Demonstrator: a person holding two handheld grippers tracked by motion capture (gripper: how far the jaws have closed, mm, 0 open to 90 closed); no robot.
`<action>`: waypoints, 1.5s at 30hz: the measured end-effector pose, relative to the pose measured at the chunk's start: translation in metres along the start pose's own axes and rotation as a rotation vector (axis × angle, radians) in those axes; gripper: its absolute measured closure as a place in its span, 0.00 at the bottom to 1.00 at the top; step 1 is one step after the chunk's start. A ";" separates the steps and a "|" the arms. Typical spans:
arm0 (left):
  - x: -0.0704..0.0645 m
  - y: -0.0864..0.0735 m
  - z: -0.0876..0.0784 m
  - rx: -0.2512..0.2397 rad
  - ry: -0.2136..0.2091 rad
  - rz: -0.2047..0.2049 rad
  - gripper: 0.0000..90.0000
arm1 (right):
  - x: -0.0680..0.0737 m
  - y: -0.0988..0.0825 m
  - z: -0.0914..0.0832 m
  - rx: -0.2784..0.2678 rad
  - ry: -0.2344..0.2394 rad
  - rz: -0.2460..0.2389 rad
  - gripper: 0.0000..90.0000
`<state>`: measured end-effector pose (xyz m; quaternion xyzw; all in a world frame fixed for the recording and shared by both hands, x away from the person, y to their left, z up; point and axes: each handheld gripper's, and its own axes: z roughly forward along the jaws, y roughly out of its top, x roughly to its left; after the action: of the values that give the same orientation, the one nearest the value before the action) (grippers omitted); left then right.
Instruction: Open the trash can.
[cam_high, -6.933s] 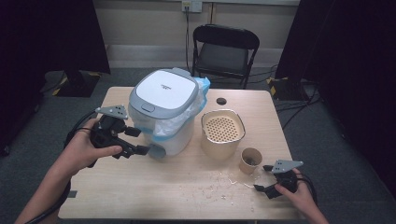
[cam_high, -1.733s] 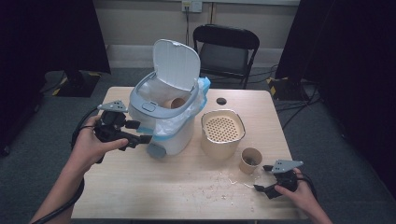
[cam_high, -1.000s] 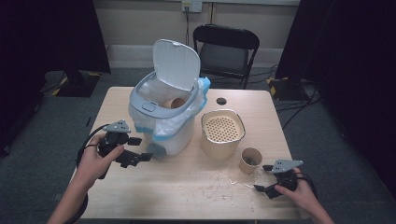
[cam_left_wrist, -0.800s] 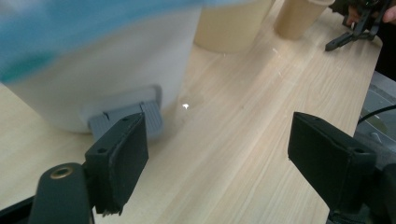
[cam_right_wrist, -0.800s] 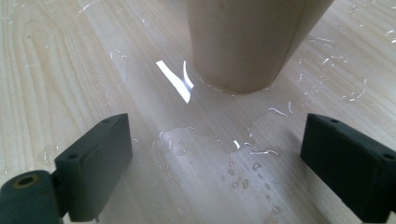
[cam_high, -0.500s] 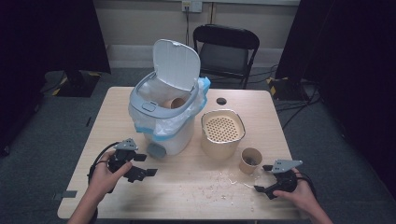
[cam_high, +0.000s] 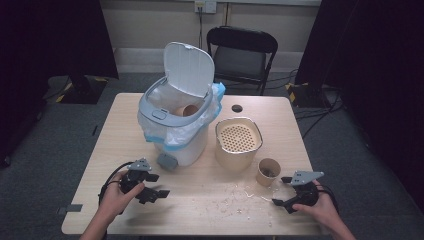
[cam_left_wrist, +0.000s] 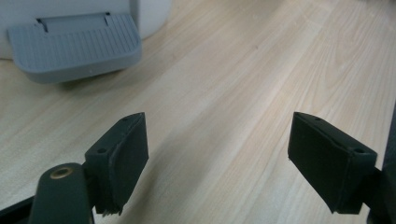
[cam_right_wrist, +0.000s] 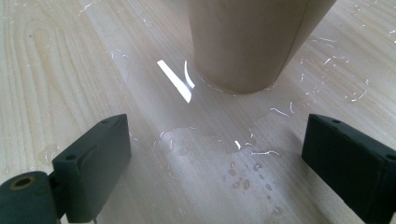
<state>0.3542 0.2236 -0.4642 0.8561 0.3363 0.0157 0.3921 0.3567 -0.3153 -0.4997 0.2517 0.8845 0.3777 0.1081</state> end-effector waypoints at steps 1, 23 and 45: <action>0.000 -0.001 0.001 -0.001 -0.001 -0.001 0.22 | 0.000 0.000 0.000 0.000 0.000 0.000 0.08; 0.008 -0.019 0.015 0.030 0.031 0.074 0.20 | -0.006 -0.001 -0.002 -0.015 -0.005 0.010 0.15; 0.008 -0.033 0.018 -0.023 0.005 0.256 0.12 | -0.011 0.014 -0.005 -0.029 -0.020 0.014 0.17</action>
<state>0.3472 0.2319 -0.5008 0.8875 0.2250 0.0716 0.3957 0.3690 -0.3158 -0.4865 0.2603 0.8759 0.3888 0.1179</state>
